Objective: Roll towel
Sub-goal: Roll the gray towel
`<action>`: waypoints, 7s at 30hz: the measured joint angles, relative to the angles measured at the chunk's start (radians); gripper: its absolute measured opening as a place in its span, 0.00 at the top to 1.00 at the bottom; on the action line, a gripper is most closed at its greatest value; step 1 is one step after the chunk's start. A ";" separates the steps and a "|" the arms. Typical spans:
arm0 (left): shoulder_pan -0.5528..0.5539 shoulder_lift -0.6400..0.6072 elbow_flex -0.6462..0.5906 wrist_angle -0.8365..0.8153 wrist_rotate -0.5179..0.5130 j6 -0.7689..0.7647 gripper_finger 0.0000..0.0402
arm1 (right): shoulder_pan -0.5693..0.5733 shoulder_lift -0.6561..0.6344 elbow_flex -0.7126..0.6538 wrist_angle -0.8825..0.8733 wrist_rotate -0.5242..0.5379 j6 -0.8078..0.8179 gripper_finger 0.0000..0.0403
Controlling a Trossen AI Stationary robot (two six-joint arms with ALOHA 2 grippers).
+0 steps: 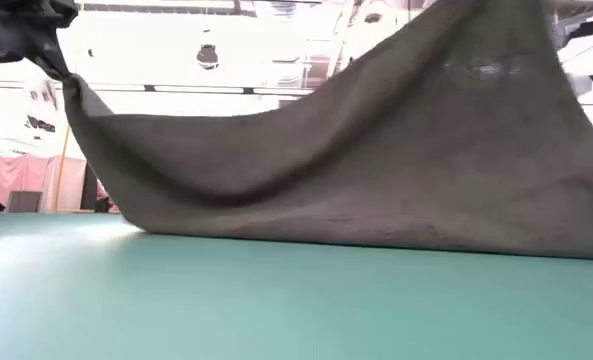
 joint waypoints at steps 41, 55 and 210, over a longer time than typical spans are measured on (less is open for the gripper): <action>0.000 0.000 -0.059 0.151 -0.013 0.257 1.00 | 0.332 0.313 -0.017 -0.078 -0.219 0.675 0.95; 0.019 0.053 -0.342 0.811 0.170 0.257 1.00 | 0.270 0.257 -0.017 -0.246 0.160 0.422 0.95; -0.356 0.036 -0.098 0.049 -0.278 0.171 1.00 | 0.321 0.150 -0.282 -0.027 -0.244 0.678 0.94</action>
